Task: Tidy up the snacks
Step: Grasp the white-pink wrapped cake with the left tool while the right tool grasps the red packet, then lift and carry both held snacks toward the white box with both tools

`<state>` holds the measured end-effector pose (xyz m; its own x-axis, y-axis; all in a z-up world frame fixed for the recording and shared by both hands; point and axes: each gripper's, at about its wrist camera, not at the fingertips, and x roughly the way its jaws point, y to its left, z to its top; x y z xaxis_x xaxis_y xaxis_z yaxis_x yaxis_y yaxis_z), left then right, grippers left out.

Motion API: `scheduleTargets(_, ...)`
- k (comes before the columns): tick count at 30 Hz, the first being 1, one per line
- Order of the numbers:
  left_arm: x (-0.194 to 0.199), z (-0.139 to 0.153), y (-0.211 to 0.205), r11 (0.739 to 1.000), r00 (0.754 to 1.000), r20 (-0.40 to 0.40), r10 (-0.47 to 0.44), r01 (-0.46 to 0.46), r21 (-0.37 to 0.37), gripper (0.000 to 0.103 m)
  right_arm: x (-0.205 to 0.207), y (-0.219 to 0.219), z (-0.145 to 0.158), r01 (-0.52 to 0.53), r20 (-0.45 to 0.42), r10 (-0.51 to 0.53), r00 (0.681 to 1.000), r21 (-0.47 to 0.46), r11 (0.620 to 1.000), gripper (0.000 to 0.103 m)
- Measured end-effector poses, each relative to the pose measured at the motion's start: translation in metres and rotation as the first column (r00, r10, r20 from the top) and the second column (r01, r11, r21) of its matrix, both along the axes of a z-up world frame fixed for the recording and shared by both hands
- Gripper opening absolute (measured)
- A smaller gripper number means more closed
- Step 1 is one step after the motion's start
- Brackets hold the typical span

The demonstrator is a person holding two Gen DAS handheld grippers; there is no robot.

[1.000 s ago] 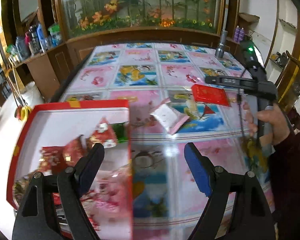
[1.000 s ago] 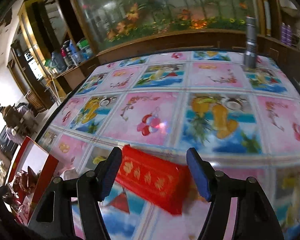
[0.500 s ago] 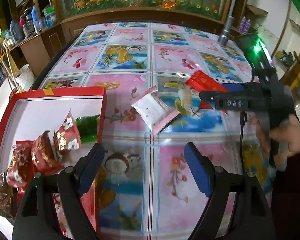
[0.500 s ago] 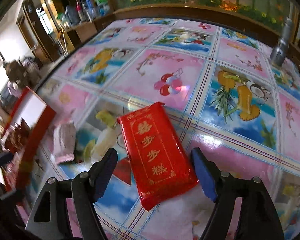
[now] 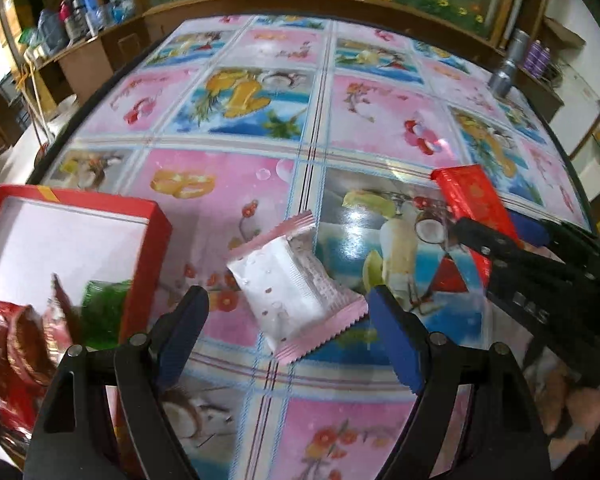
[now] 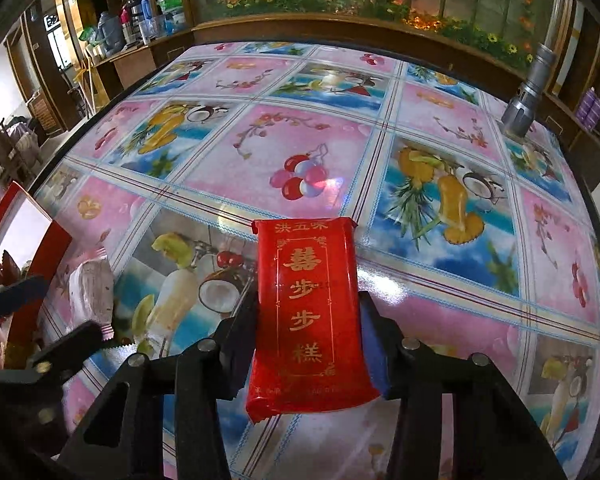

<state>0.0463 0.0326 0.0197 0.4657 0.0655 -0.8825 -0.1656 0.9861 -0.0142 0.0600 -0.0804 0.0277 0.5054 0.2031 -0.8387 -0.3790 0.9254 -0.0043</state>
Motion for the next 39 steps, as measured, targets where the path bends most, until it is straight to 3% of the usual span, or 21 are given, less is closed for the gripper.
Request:
scheduleTargets(4,0.004,-0.006,0.002,0.999,0.999,0.013,0.048,-0.048,0.003,0.083,0.000,0.000,0.000,0.001,0.000,-0.001,1.000,0.007,1.000,0.048)
scheduleTargets(9,0.008,-0.008,0.002,1.000,0.999,0.042,0.018,-0.019,0.013,0.082,0.001,0.000,-0.001,0.002,0.002,-0.002,1.000,0.010,1.000,0.049)
scheduleTargets(14,0.005,-0.004,-0.011,0.994,0.991,0.080,-0.108,0.107,0.026,0.043,0.001,0.000,-0.001,0.002,0.003,-0.002,1.000,0.010,1.000,0.049)
scheduleTargets(32,-0.030,-0.001,-0.015,0.984,0.980,0.094,-0.175,0.177,-0.013,0.039,-0.002,0.002,0.001,0.009,-0.004,-0.009,1.000,-0.018,1.000,0.048)
scheduleTargets(39,-0.054,0.005,-0.020,0.976,0.972,0.109,-0.207,0.213,-0.044,0.039,-0.003,-0.004,0.002,0.014,-0.038,-0.013,0.999,0.029,0.999,0.048)
